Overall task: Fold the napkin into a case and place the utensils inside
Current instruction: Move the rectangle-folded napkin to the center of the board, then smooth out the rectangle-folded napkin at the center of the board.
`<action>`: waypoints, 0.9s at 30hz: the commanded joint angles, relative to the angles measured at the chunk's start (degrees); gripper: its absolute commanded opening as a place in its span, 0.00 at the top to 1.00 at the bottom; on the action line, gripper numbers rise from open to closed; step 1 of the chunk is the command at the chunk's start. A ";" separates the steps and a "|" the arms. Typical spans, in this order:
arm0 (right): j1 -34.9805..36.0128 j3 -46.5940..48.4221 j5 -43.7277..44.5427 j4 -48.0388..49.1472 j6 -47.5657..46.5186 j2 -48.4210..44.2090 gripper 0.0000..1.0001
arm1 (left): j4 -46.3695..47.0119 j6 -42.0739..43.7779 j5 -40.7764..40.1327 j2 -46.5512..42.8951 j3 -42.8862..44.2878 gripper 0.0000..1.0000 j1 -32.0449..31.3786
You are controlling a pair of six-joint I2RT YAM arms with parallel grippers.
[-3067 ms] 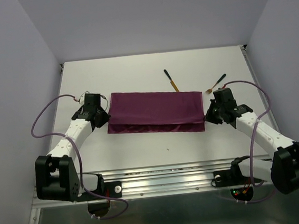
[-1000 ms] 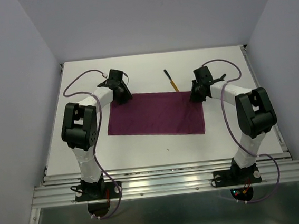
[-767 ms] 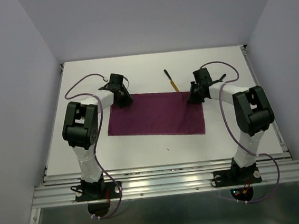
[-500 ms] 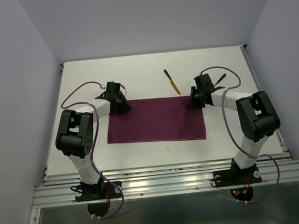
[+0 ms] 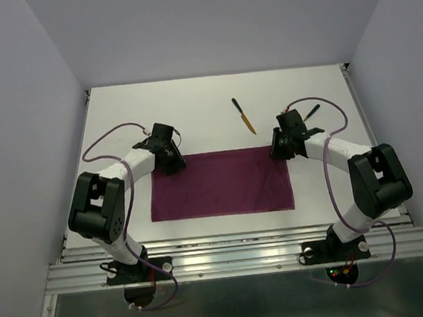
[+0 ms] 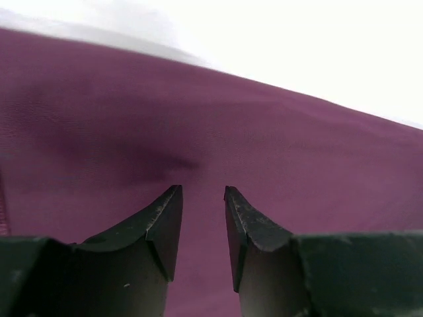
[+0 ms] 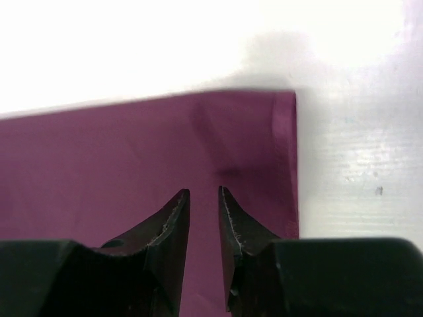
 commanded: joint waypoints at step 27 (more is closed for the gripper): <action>12.85 20.99 0.07 5.73 7.59 19.82 0.80 | 11.94 -3.40 9.95 18.19 14.51 0.63 -5.08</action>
